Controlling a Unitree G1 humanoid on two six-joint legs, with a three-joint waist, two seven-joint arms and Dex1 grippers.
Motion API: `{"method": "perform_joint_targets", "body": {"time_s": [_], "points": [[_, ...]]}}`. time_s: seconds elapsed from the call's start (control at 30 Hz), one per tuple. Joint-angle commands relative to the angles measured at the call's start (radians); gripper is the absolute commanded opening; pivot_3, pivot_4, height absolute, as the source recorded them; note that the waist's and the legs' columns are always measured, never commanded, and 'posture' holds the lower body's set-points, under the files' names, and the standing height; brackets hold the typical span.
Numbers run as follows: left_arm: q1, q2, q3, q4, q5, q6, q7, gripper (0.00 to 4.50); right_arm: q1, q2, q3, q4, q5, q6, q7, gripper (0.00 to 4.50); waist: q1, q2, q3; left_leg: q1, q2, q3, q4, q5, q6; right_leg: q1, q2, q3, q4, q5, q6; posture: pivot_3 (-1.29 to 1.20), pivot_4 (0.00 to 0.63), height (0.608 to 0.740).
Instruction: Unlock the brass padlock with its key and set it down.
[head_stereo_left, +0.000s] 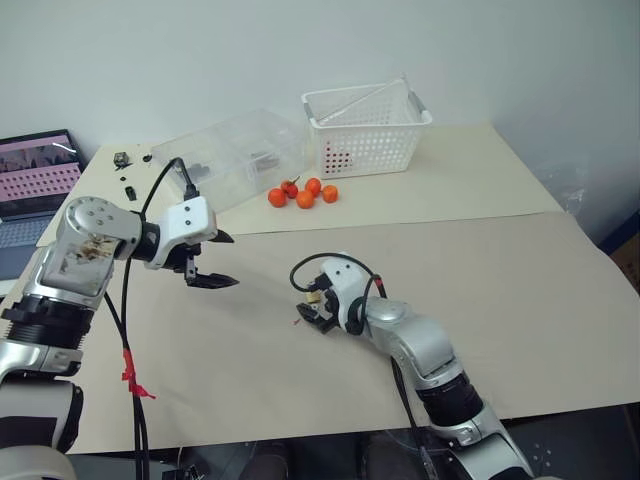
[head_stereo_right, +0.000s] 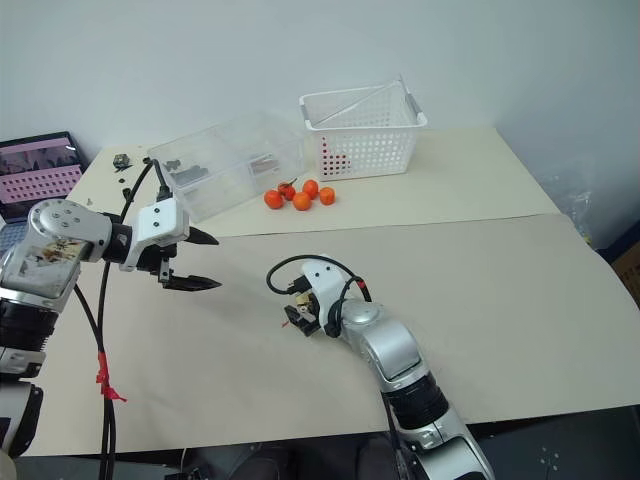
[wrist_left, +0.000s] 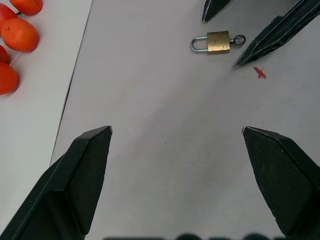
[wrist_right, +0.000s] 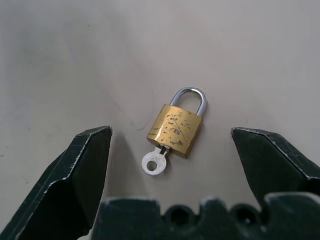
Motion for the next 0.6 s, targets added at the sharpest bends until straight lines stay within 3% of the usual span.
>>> {"method": "perform_joint_targets", "body": {"time_s": [0.03,0.23,0.37,0.6], "points": [[-0.022,0.029,0.028,-0.015,0.013,0.003,0.008,4.43,-0.040,0.017,-0.006,0.032,-0.012,-0.065,0.011,4.50,-0.002,0.000,0.000,0.001,0.000,0.000,0.000,0.000,0.000,0.000,0.000,0.000,0.000,0.000,0.000,0.00,0.150,0.740],[-0.021,0.036,0.031,-0.028,0.006,0.017,0.005,4.43,-0.056,0.017,-0.011,0.092,-0.026,-0.112,0.026,4.50,-0.003,0.000,0.000,0.002,0.000,0.000,0.000,0.000,0.001,0.000,0.001,0.002,0.002,0.000,0.000,0.00,0.150,0.740],[-0.025,0.038,0.031,-0.023,0.008,0.016,0.005,4.50,-0.056,0.016,-0.008,0.105,-0.030,-0.124,0.036,3.44,-0.005,-0.001,-0.001,0.003,0.000,0.000,0.000,-0.001,0.001,0.000,0.001,0.002,0.002,0.000,0.001,0.00,0.150,0.740],[-0.025,0.031,0.030,-0.017,0.008,0.013,0.009,4.50,-0.032,-0.005,0.006,0.077,-0.045,-0.105,0.061,0.98,-0.004,-0.001,-0.001,0.003,0.001,0.000,0.000,-0.001,0.001,0.000,0.002,0.003,0.003,0.000,0.001,0.00,0.150,0.740]]}}
